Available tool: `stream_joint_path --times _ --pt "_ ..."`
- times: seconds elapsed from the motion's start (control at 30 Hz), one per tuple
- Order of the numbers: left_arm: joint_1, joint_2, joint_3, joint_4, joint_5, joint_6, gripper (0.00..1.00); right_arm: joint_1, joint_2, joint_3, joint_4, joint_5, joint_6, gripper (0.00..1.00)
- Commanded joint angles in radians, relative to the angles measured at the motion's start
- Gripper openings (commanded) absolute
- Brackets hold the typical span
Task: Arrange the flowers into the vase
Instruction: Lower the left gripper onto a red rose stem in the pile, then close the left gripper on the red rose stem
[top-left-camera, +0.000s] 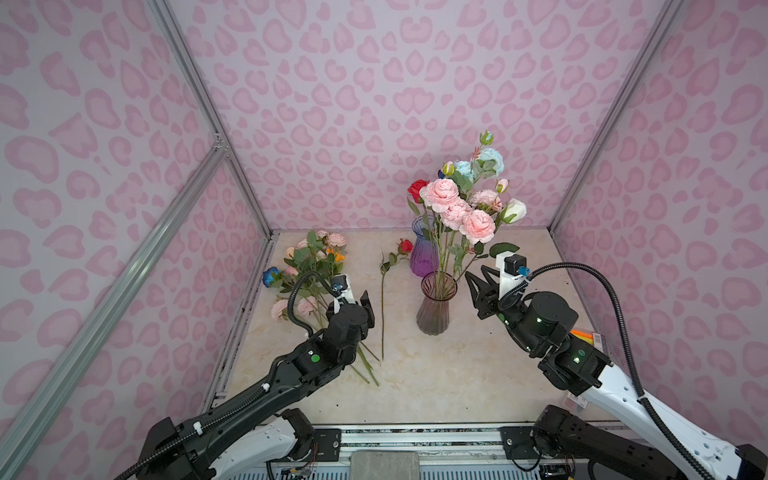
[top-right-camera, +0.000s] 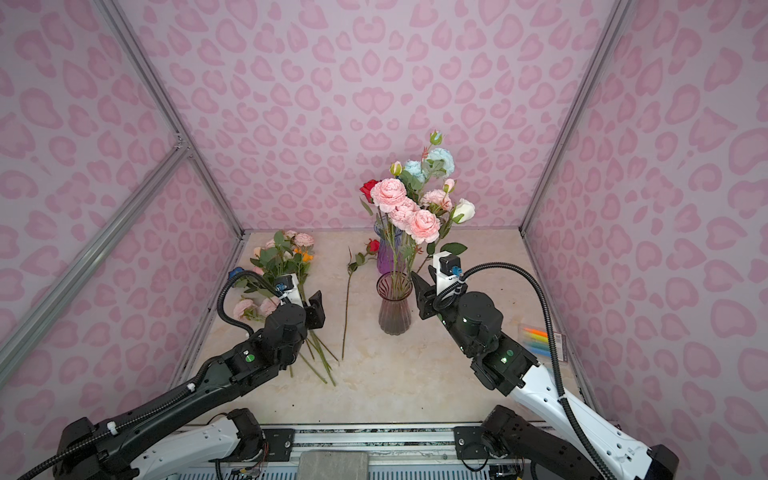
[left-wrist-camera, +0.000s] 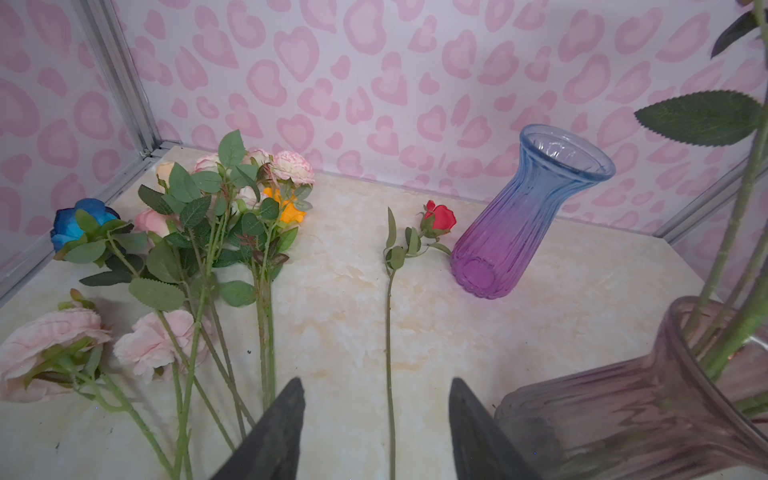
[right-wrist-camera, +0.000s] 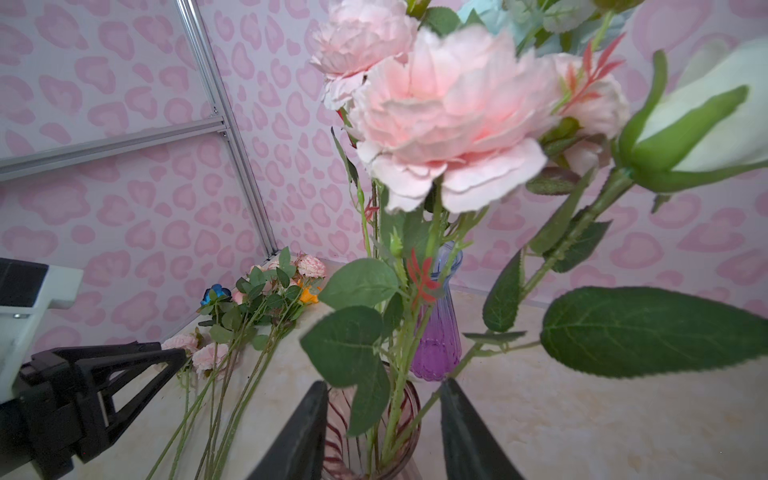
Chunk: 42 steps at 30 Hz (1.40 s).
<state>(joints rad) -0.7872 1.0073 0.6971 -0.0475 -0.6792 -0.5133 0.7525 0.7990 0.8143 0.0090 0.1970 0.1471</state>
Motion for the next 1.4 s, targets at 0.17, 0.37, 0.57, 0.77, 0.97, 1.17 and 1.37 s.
stream_joint_path --times 0.17,0.37,0.57,0.77,0.97,1.17,1.37 --pt "0.096 0.199 0.111 -0.094 0.188 -0.074 0.57 0.014 -0.177 -0.078 -0.097 0.135 0.022 0.39" --pt "0.144 0.452 0.275 -0.157 0.251 -0.008 0.56 0.012 -0.220 -0.135 -0.102 0.189 0.058 0.35" --pt "0.231 0.746 0.502 -0.203 0.375 0.039 0.54 0.007 -0.240 -0.187 -0.074 0.203 0.132 0.33" --pt "0.287 0.968 0.726 -0.322 0.430 0.065 0.51 -0.003 -0.270 -0.214 -0.067 0.186 0.185 0.33" --pt "0.305 1.120 0.858 -0.377 0.455 0.090 0.48 -0.021 -0.274 -0.234 -0.047 0.172 0.206 0.32" --pt "0.313 1.206 0.937 -0.413 0.492 0.101 0.37 -0.031 -0.261 -0.237 -0.042 0.157 0.221 0.32" --pt "0.318 1.233 0.948 -0.414 0.508 0.114 0.21 -0.040 -0.263 -0.244 -0.046 0.159 0.230 0.32"
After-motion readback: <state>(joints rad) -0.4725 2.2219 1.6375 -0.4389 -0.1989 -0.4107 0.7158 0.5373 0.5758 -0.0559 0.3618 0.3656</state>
